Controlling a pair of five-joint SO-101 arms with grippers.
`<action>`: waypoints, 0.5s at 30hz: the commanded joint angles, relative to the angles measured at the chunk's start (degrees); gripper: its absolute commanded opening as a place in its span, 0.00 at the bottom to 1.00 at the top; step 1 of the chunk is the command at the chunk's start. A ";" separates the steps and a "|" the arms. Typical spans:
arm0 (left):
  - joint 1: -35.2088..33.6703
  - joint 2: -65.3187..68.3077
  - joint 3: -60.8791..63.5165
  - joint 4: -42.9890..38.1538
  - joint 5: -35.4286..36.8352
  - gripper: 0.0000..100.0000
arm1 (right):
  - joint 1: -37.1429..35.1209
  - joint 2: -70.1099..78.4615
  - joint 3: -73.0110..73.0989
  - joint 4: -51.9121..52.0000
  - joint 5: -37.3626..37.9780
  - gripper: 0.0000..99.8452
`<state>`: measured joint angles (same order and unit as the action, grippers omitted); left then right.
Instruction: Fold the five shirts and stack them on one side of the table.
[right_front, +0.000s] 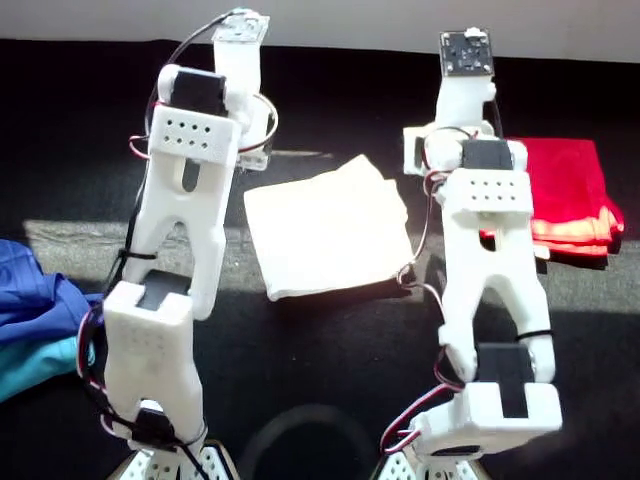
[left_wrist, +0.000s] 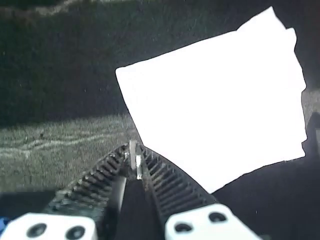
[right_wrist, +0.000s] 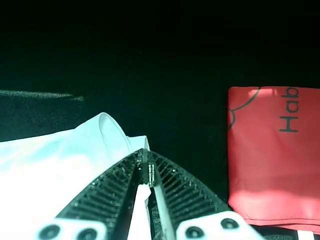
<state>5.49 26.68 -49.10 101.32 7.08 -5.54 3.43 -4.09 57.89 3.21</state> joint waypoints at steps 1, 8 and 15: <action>1.19 -14.90 19.82 -3.25 0.53 0.01 | -2.59 7.52 -11.47 3.03 -1.14 0.01; 4.88 -23.60 55.16 -24.26 0.62 0.01 | -7.78 24.22 -26.86 4.70 -1.14 0.01; 8.92 -27.21 73.63 -42.46 0.62 0.01 | -10.33 35.47 -38.99 11.82 -1.14 0.01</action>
<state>12.44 2.86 20.79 64.84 7.52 -15.12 37.27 -37.05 68.00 2.51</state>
